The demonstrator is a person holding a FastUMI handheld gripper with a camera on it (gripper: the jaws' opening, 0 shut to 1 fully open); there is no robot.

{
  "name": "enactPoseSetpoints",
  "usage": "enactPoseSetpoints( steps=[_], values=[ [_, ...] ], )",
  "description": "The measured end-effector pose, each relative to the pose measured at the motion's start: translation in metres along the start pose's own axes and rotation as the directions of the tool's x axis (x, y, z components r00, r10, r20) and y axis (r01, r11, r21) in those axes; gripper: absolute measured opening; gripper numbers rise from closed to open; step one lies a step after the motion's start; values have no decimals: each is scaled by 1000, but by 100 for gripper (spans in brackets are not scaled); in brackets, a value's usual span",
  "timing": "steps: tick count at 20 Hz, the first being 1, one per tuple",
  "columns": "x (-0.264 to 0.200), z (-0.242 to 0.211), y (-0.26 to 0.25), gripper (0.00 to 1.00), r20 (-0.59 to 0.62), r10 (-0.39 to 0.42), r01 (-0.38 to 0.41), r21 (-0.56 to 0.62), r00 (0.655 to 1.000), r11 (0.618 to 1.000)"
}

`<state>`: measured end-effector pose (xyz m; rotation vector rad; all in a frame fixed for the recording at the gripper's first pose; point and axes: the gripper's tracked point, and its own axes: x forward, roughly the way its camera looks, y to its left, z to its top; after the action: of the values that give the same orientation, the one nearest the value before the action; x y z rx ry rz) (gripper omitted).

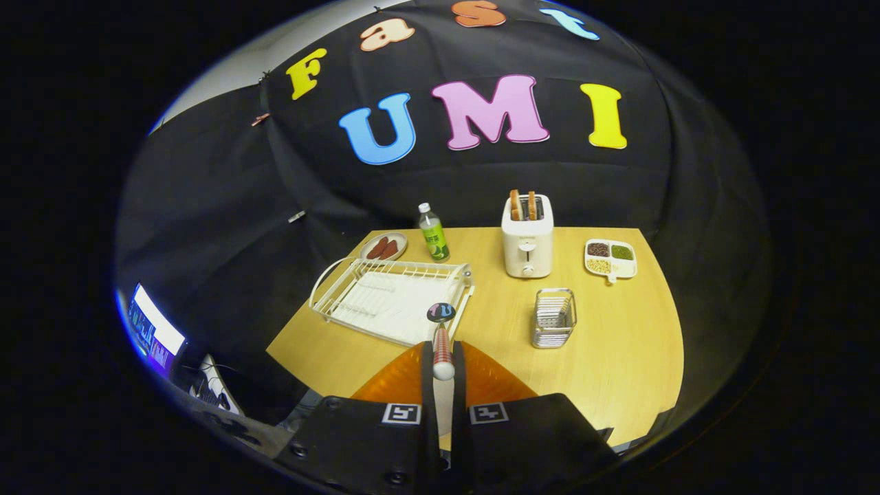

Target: Take the plate from the dish rack, then take the spoon from the basket and place it into the plate.

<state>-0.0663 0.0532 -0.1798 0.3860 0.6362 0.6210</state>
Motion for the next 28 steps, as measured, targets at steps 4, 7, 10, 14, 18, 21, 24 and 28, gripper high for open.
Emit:
enactPoseSetpoints(
  steps=[4,7,10,14,18,21,24,28],
  values=[
    [11,-39,33,11,-85,40,-45,-53,996,998],
    [28,-75,45,11,-162,35,-53,-107,986,993],
    [47,-111,46,11,-237,10,-45,-140,971,989],
    [70,-134,47,11,-277,-4,-35,-135,961,990],
    [87,-148,44,11,-309,-28,-19,-147,951,989],
    [93,-156,40,11,-330,-48,-9,-167,943,986],
    [98,-160,39,11,-337,-54,-7,-176,940,984],
    [99,-171,32,15,-365,-91,10,-217,926,976]
  ],
)
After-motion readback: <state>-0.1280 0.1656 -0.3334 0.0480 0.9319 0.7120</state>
